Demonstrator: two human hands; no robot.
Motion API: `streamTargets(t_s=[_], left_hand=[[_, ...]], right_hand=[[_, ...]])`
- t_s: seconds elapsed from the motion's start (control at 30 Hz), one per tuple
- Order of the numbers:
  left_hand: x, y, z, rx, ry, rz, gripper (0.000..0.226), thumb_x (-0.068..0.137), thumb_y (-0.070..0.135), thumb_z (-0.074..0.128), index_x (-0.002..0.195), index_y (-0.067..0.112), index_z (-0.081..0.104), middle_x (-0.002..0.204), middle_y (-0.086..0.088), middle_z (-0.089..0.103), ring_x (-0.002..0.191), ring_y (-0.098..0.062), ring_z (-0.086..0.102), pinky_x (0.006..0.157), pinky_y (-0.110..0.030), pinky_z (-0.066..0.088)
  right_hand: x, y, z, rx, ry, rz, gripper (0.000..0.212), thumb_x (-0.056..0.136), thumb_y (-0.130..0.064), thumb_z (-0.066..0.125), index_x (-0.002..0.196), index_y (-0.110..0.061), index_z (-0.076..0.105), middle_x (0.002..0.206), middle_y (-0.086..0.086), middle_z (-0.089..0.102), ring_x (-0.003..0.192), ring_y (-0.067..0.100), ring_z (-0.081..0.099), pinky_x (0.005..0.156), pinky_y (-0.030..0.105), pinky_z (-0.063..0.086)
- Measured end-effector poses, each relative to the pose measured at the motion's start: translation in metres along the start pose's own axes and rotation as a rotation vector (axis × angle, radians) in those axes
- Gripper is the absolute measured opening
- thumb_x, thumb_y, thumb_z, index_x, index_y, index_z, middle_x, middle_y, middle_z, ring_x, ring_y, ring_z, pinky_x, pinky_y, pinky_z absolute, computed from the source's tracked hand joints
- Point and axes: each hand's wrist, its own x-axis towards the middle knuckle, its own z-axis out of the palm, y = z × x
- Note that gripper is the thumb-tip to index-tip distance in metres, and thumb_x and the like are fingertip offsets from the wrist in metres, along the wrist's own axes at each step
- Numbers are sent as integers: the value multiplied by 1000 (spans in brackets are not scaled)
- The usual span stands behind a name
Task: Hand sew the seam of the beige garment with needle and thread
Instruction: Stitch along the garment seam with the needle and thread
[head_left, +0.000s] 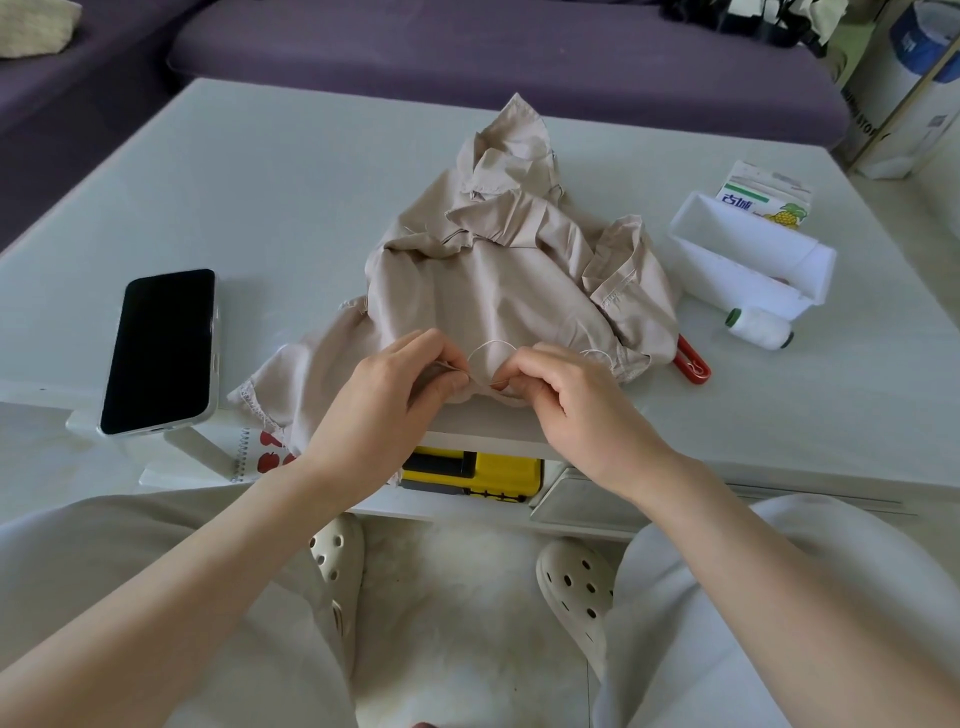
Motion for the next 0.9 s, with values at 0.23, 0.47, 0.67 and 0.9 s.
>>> streamTargets(t_s=[0.23,0.47,0.67,0.9], left_hand=[[-1,-3,2,60,-60,0,15,90,7,60,82,20,57,79,11,56,75,-9,56,66,-33,48],[-1,-1,5,74,-89,28,10,87,22,53,84,31,53,85,16,55,79,-10,53,66,-33,48],[4,1,2,-16,-76,-71,16,90,10,61,83,24,58,79,12,60,76,-2,56,65,-15,44],[8,1,-3,-59,-191,-145,14,90,10,61,88,22,66,87,-1,67,80,-5,60,72,-13,46]], right_hand=[[1,0,-2,-39,-48,-24,27,90,2,46,90,-13,68,75,-21,44,80,-5,45,73,7,35],[-1,-2,2,-21,-127,-51,28,85,7,45,89,-9,68,80,-9,52,80,8,42,72,20,40],[-1,-6,0,86,-146,89,20,96,0,44,100,-9,62,79,-21,48,80,-3,49,75,10,37],[1,-8,-8,260,-90,221,14,95,-4,52,92,-12,63,77,-9,63,74,1,60,73,12,46]])
